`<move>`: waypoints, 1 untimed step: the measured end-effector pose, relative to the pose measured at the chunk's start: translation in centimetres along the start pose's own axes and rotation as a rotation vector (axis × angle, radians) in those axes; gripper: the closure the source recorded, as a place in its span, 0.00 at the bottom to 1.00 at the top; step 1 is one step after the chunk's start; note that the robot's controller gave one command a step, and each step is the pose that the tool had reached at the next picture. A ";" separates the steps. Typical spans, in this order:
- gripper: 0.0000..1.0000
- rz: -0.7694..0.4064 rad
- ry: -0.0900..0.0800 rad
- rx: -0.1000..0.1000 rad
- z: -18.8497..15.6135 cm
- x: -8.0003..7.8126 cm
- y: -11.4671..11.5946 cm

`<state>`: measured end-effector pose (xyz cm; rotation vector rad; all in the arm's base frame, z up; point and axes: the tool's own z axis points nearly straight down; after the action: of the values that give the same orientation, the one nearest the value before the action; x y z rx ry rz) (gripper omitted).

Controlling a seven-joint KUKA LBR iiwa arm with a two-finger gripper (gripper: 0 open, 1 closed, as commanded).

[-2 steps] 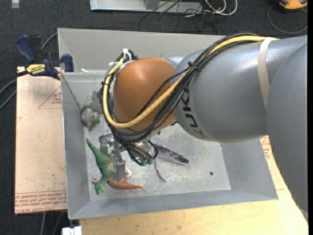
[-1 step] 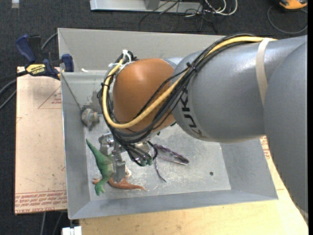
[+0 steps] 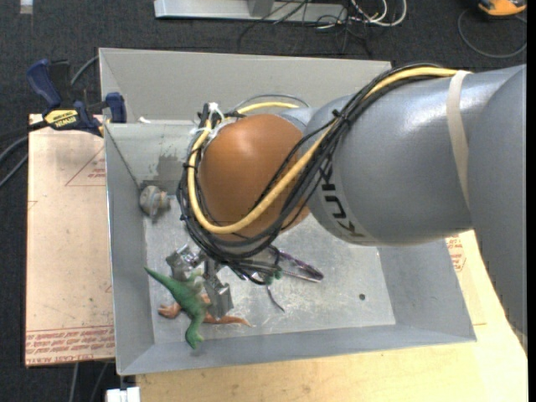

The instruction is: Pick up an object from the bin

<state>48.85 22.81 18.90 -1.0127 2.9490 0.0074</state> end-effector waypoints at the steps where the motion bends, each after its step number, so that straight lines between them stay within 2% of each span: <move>1: 1.00 0.146 0.003 -0.002 4.6 -3.0 0.8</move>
Offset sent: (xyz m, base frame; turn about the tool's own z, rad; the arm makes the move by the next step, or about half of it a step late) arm 0.0007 0.0178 -0.0930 -0.2427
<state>50.86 25.33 14.42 -0.7966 3.0185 0.0111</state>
